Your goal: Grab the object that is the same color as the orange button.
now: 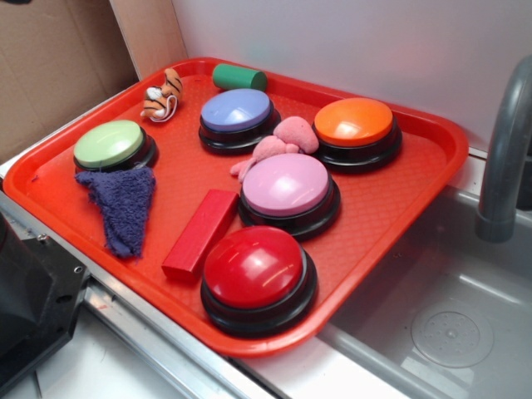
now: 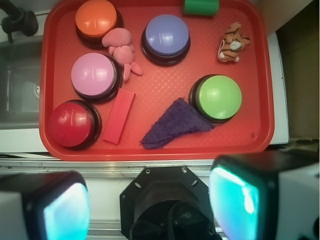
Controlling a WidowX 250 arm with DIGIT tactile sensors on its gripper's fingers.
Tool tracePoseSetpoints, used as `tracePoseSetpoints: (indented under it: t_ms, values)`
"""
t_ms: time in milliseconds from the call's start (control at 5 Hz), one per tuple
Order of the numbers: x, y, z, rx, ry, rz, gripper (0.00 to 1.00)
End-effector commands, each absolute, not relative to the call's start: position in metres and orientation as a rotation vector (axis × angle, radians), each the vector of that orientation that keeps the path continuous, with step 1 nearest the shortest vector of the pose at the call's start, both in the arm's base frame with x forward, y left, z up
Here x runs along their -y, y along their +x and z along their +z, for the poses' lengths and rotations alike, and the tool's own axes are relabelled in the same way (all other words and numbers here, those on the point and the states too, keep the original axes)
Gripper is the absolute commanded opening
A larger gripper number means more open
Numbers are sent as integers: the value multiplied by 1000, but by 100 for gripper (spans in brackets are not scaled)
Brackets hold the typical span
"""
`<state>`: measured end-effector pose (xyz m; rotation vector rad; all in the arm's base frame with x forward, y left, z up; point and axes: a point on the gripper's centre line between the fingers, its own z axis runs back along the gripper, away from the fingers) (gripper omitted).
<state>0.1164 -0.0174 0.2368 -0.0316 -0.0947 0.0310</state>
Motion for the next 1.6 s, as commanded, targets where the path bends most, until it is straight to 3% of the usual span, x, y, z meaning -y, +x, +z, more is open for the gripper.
tracePoseSetpoints:
  t_ms: [0, 400, 1000, 1200, 1400]
  values:
    - [17, 116, 237, 95, -32, 31, 100]
    - [-26, 163, 213, 123, -119, 294, 100]
    - [-99, 233, 156, 200, -65, 608, 100]
    - [-114, 250, 130, 217, -122, 619, 100]
    - [-130, 264, 106, 209, -105, 655, 100]
